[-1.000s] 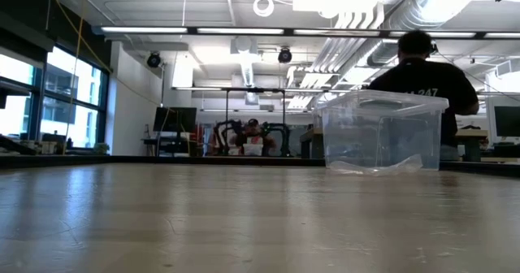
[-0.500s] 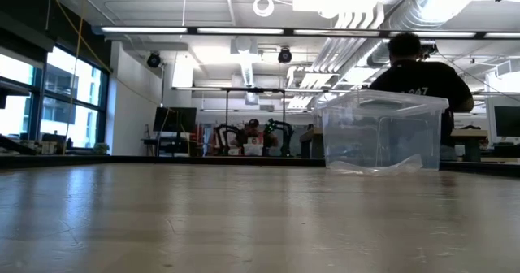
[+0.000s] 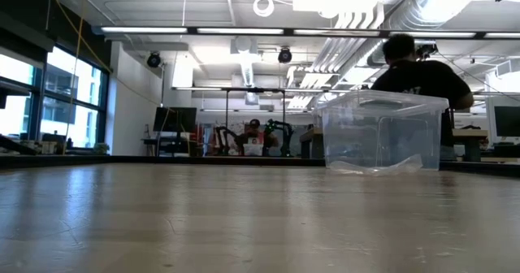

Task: Roll bandage
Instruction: Roll the green bandage

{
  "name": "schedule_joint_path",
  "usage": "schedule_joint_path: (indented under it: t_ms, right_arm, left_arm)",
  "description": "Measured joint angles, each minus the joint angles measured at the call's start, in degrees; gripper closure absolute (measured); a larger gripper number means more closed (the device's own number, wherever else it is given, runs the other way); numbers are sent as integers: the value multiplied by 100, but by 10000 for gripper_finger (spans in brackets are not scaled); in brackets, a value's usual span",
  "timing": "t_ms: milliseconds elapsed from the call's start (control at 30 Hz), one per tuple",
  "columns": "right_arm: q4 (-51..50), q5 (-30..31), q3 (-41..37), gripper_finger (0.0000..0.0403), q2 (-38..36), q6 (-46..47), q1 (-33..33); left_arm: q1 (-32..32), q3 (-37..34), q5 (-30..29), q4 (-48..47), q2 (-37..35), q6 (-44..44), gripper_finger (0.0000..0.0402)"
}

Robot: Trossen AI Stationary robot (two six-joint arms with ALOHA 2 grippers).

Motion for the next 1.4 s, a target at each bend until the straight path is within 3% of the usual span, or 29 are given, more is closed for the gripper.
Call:
schedule_joint_path:
  t_ms: [300,400,533,633,700,867,933,1067,1133,1200,1333,1400]
  right_arm:
    - [-179,-2,11,397,-15,16,0]
    - [-293,2,11,397,-9,147,0]
    - [-575,6,11,397,-5,404,0]
    - [-723,45,11,397,0,517,1]
    - [-809,133,11,397,0,568,1]
    - [-863,329,11,397,2,603,-10]
    - [-865,330,11,397,2,603,-21]
    - [-876,340,11,396,2,603,-26]
    - [-878,340,11,396,2,603,-26]
    - [-886,339,11,396,2,603,-26]
    - [-906,338,11,396,2,603,-26]
    - [-909,338,11,396,2,603,-26]
  left_arm:
    - [278,2,350,1985,-587,-768,99]
    - [260,2,-5,2447,-733,12,98]
    - [52,4,-984,2658,-840,1898,98]
    - [-63,0,-1150,2666,-868,2473,98]
    - [-168,12,-963,2843,-877,2232,98]
    - [-317,366,225,2461,-784,1185,98]
    - [-359,459,-152,1916,-743,1218,98]
    - [-523,522,-1889,1077,-735,2285,98]
    - [-610,531,-2832,985,-745,2942,98]
    - [-700,531,-3363,1287,-714,3449,98]
    - [-858,531,-3442,2893,-585,4071,98]
    - [-946,543,-2508,3087,-611,4044,98]
